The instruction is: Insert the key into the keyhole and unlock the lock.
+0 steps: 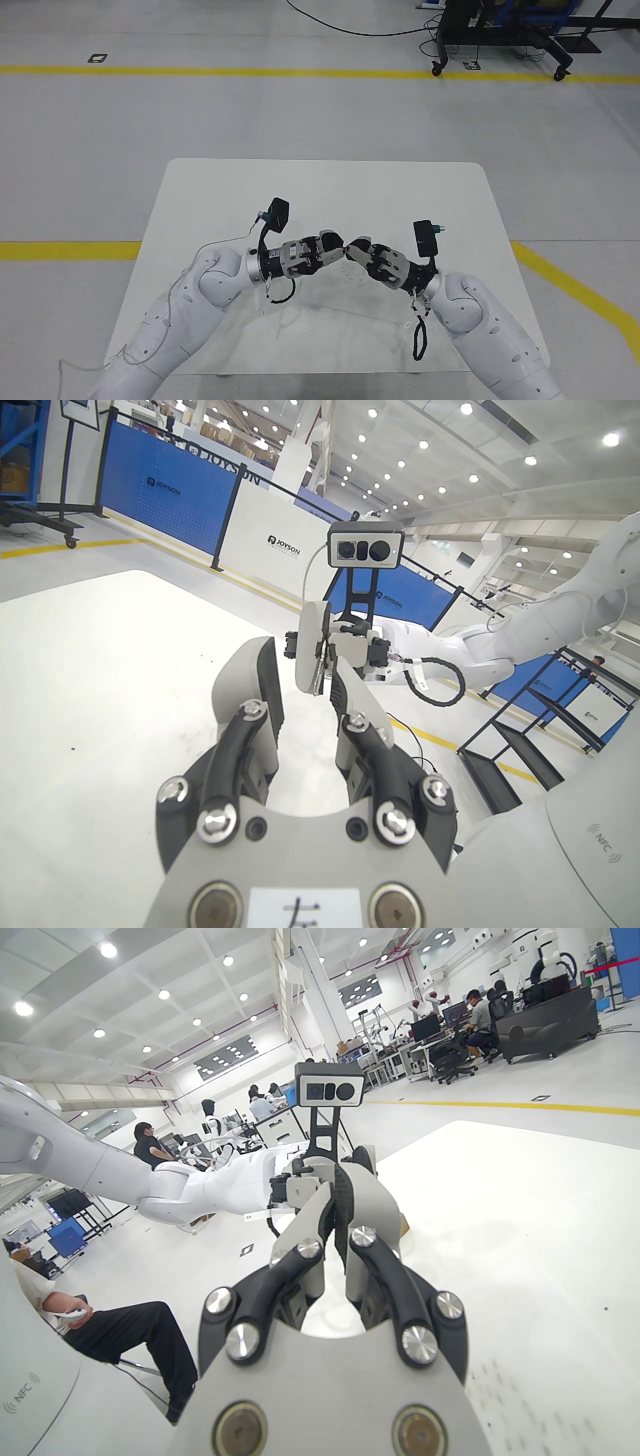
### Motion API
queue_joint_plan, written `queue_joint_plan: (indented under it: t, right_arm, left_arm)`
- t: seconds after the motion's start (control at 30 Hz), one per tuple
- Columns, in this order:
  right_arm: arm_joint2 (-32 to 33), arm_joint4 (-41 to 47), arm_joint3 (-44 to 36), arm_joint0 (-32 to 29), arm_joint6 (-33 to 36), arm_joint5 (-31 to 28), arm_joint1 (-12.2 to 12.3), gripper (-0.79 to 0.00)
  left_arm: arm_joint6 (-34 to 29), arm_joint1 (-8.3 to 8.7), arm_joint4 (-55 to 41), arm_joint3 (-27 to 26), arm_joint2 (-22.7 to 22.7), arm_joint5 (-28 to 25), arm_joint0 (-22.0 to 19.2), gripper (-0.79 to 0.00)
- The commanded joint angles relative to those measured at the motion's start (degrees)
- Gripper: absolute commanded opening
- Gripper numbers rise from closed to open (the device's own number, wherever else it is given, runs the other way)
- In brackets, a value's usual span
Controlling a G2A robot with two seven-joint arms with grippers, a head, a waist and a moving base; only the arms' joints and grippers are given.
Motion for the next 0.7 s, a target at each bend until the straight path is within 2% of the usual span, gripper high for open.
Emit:
queue_joint_plan:
  t: [0.0,0.03,0.47,0.5,0.53,0.57,0.67]
  right_arm:
    - [0.02,-0.09,0.02,-0.02,-0.09,-0.04,-0.02,-0.785]
    - [0.03,-0.12,0.02,-0.03,-0.11,-0.05,-0.03,-0.785]
    - [0.52,-1.35,-0.20,-0.42,-0.86,0.74,-0.15,-0.785]
    - [0.44,-1.36,-0.15,-0.43,-0.76,0.84,-0.16,-0.594]
    - [0.35,-1.38,-0.15,-0.40,-0.64,0.97,-0.18,-0.126]
    - [0.21,-1.24,-0.12,-0.39,-0.52,1.03,-0.21,0.000]
    - [0.06,-0.88,-0.05,-0.36,-0.38,1.07,-0.24,0.000]
  left_arm:
    - [0.52,0.17,0.05,0.15,0.40,0.00,-0.17,-0.745]
    - [0.75,0.25,0.08,0.20,0.58,0.00,-0.26,-0.785]
    - [3.33,1.25,-0.94,0.09,3.26,0.00,-1.74,-0.785]
    - [3.58,1.33,-0.87,0.14,3.38,0.00,-1.81,-0.785]
    - [3.85,1.40,-0.83,0.20,3.50,0.00,-1.86,-0.785]
    - [4.11,1.48,-0.71,0.35,3.58,0.00,-1.92,-0.785]
    - [5.24,1.67,-0.35,0.56,3.68,0.00,-2.04,-0.785]
